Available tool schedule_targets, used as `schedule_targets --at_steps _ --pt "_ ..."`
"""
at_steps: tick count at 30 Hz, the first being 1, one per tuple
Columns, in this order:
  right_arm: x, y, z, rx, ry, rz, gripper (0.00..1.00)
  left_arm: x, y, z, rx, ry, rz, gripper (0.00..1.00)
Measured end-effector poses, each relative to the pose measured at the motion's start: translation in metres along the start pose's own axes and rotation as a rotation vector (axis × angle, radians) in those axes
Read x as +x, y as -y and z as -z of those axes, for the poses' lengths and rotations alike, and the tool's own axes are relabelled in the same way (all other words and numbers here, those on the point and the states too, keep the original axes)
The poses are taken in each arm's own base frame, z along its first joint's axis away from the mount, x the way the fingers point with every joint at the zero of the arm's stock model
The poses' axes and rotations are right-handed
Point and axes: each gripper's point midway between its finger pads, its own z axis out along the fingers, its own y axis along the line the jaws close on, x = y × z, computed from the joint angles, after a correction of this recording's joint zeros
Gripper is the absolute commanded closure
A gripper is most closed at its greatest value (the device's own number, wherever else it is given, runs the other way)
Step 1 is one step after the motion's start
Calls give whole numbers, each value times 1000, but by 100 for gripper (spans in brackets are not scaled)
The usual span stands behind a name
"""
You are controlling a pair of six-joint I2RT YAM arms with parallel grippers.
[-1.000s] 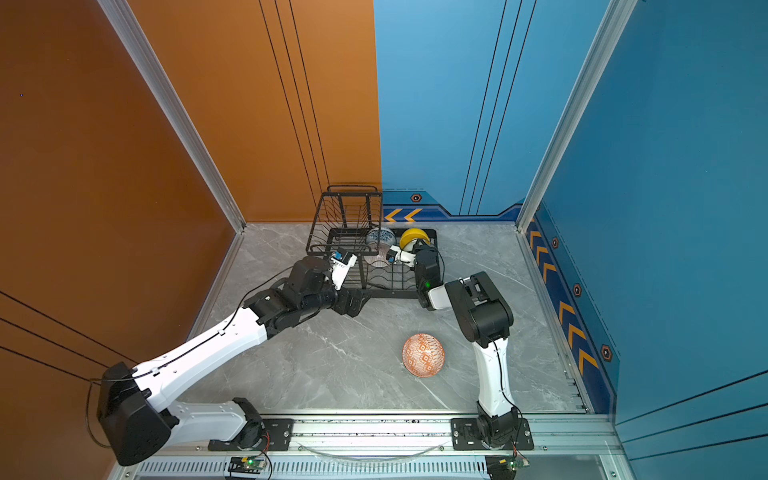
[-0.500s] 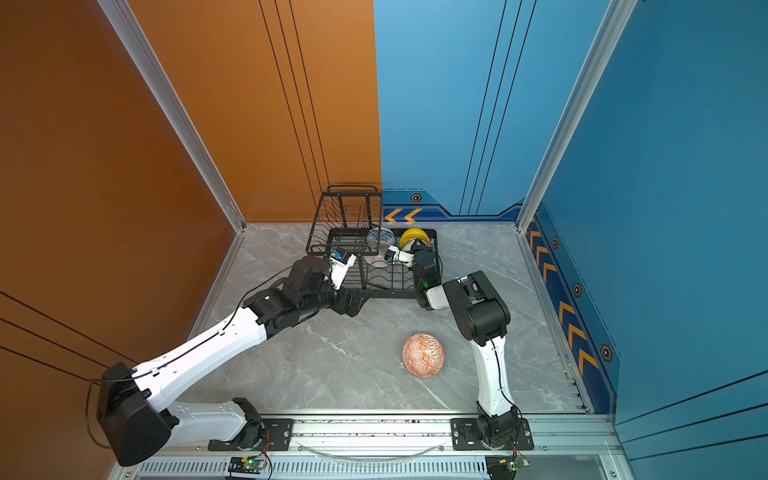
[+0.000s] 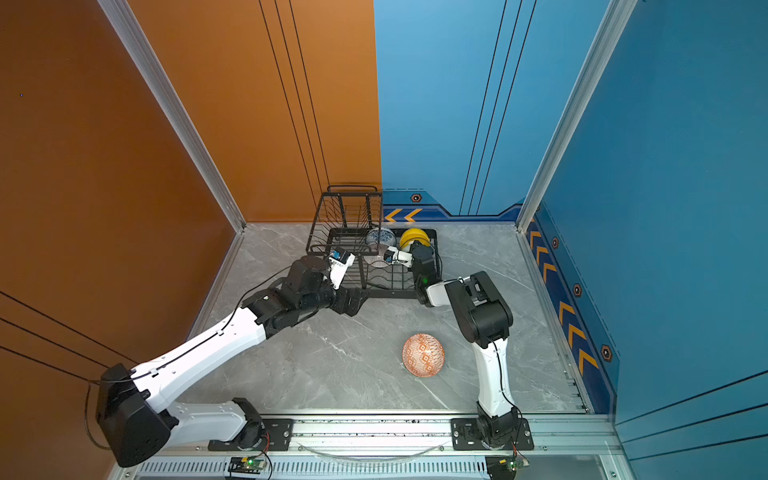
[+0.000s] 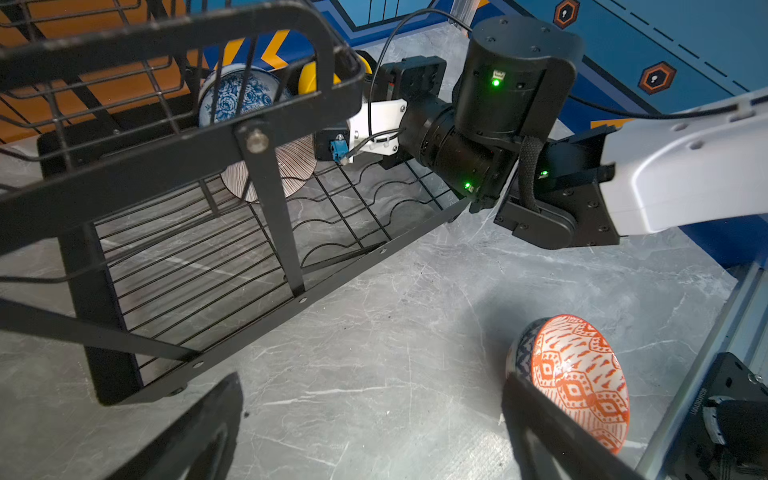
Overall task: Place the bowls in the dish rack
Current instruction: 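Lower the pale green bowl upright beside the yellow bowl with right gripper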
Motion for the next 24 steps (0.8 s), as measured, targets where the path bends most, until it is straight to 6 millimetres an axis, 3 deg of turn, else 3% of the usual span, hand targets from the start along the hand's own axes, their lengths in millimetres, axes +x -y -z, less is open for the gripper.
schedule_targets --at_steps 10,24 --pt "1 -5 0 -69 -11 -7 76 0 -1 0 -1 0 3 2" --pt "-1 -14 0 -115 0 -15 52 0 -2 0 -1 -3 3 2"
